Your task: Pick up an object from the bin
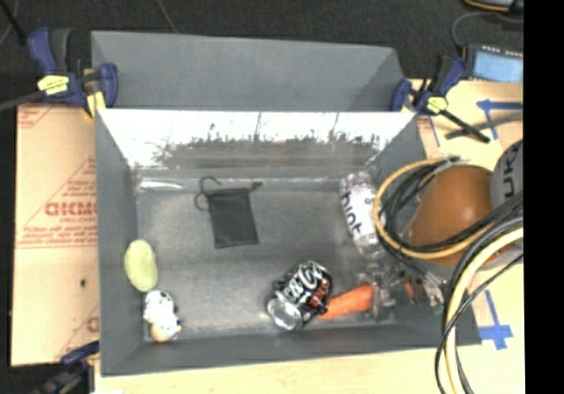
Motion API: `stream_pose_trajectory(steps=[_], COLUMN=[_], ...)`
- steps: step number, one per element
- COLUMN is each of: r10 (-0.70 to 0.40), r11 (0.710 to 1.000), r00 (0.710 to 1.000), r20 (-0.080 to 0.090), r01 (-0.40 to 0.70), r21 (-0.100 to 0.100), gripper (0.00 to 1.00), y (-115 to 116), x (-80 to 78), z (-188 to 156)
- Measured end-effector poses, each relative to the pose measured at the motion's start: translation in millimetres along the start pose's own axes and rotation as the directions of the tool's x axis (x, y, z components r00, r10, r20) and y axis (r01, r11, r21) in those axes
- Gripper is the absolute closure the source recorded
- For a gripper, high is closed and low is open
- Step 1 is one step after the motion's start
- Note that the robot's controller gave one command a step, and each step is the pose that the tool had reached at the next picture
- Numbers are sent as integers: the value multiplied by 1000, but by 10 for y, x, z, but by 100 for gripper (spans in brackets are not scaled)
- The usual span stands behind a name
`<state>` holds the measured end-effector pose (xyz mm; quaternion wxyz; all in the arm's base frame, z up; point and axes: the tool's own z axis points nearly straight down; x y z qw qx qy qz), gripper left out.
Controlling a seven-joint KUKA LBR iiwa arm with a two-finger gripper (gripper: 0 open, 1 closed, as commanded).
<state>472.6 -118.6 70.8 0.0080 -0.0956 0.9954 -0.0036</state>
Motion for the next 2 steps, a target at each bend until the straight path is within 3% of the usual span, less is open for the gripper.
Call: stream_pose_trajectory(steps=[1,2], r10=[-1,5], r11=[1000,1000], r00=[1000,1000], r20=[0,4], r01=[1,-5], r21=[0,2], gripper=[100,100], y=[-1,-141], x=[1,-113], z=[0,-1428])
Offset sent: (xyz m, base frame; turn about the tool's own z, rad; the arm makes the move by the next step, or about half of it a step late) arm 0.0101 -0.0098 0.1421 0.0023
